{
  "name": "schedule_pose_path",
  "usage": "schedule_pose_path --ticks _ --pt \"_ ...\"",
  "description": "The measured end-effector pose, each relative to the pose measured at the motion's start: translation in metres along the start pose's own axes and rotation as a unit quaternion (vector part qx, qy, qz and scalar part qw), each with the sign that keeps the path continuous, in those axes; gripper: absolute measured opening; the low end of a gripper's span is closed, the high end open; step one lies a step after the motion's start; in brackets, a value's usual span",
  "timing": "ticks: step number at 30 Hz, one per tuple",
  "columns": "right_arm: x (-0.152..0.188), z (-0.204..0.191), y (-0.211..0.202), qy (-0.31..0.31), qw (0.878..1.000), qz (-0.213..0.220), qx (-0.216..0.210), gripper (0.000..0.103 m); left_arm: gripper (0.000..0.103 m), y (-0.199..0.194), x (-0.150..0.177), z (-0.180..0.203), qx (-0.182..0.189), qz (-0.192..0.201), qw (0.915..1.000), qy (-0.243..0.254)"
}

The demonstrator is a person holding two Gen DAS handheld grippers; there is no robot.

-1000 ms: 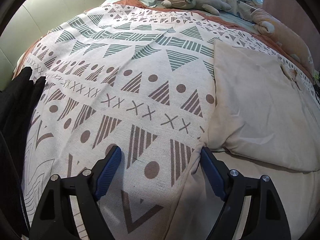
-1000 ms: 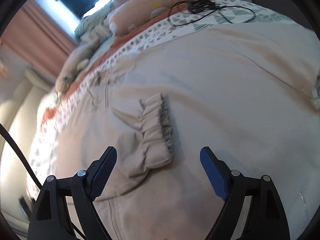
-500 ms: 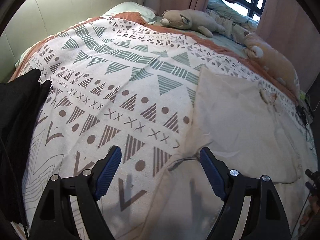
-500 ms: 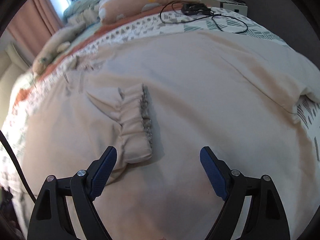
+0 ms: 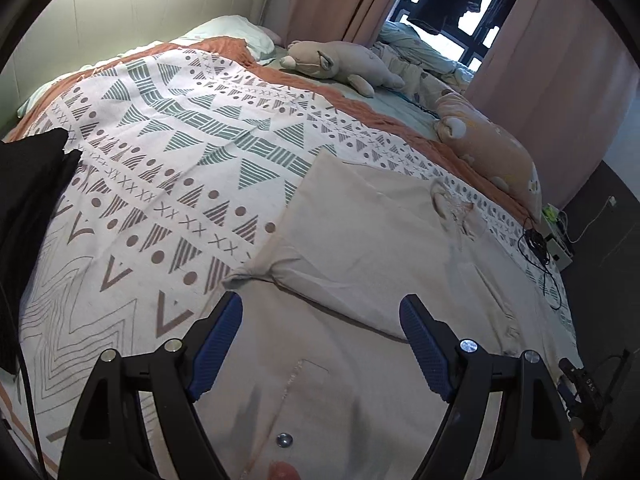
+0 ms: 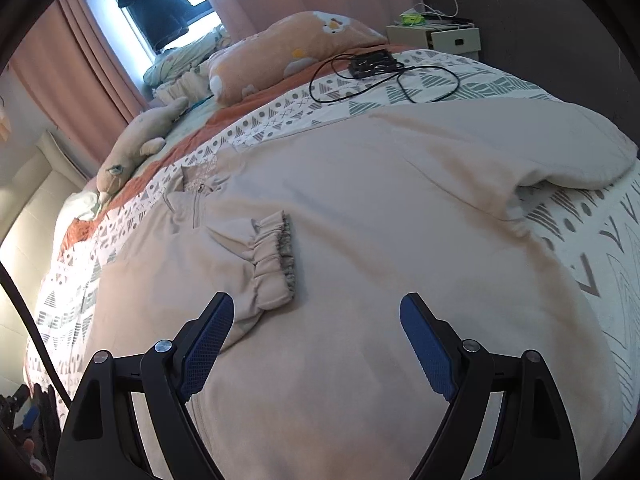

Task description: Fold large clothes

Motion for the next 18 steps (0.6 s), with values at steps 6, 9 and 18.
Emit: schedule_pose_path --ticks 6,9,18 --pt "0.025 0.033 -0.041 0.005 0.999 0.032 0.041 0.084 0.091 -0.016 0.03 0.039 0.033 0.004 0.9988 0.036" --pt "0.043 0.041 -0.064 0.002 0.997 0.045 0.058 0.084 0.098 -0.02 0.049 0.062 0.03 0.005 0.9968 0.073" --pt "0.086 0.074 -0.134 0.046 0.997 0.044 0.039 0.084 0.098 -0.02 0.09 0.138 0.066 -0.006 0.9851 0.159"
Point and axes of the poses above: each gripper's, at about its wrist camera, not at the fingertips, and y roughly the way its jaws point, z to its right, x to its underside, the point moved 10 cm from there along y, roughly the way its jaws point, and after that the axes turned 5 degrees about -z, right-handed, at the moved point
